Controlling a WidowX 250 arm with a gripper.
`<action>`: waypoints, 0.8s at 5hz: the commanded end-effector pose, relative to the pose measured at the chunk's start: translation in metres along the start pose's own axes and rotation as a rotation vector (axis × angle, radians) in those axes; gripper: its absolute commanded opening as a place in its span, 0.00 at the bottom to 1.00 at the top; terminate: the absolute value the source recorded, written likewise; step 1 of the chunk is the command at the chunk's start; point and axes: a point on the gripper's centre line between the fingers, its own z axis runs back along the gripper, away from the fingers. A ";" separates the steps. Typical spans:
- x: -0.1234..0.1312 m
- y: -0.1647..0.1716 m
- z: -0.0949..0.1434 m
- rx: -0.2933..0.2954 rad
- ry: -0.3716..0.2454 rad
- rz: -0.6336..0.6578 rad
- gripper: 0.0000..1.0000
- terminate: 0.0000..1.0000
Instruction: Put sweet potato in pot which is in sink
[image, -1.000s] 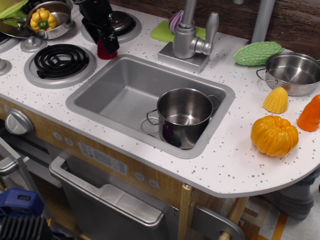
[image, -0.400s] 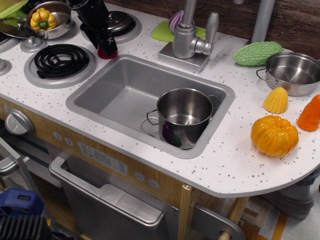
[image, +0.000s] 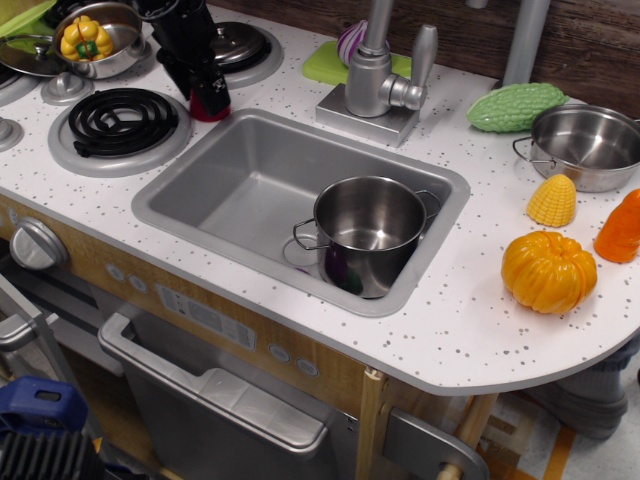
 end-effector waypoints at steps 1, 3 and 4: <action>0.035 -0.020 0.068 0.131 -0.018 -0.028 0.00 0.00; 0.045 -0.073 0.078 0.131 -0.012 0.164 0.00 0.00; 0.042 -0.105 0.070 0.148 -0.031 0.287 0.00 0.00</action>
